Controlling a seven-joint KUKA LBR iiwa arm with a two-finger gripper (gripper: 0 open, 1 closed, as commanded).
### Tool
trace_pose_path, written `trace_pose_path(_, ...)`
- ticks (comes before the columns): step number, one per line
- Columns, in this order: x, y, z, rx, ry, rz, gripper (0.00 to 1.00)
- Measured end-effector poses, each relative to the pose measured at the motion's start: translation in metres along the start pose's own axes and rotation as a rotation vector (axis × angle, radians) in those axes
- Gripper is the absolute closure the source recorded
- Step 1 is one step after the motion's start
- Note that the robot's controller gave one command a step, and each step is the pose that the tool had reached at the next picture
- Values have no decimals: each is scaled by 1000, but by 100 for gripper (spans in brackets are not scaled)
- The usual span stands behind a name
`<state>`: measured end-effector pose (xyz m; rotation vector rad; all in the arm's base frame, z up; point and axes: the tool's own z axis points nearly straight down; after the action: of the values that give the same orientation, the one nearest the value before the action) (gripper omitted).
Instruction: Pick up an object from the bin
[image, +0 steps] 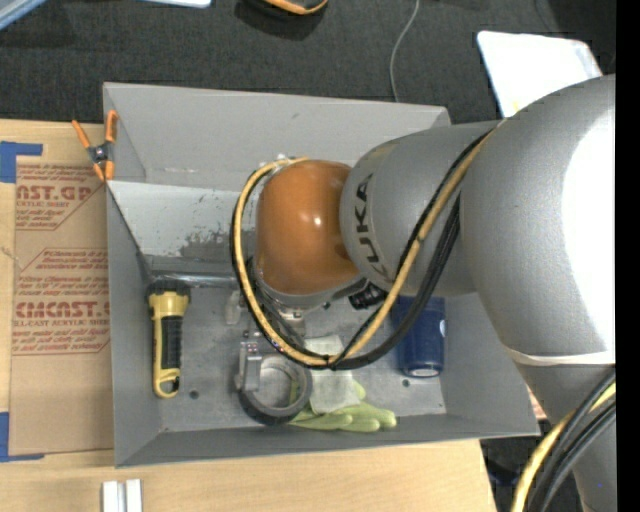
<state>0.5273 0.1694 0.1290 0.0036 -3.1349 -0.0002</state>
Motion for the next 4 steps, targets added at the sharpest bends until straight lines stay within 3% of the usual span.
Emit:
trace_pose_path(1, -2, -1, -4, -1, -7, 1, 0)
trace_pose_path(2, 6, -22, 38, -2, -13, -270, 0)
trace_pose_path(3, 12, -33, 20, -2, -8, -275, 0)
trace_pose_path(4, 28, -23, 26, -1, -9, -137, 0)
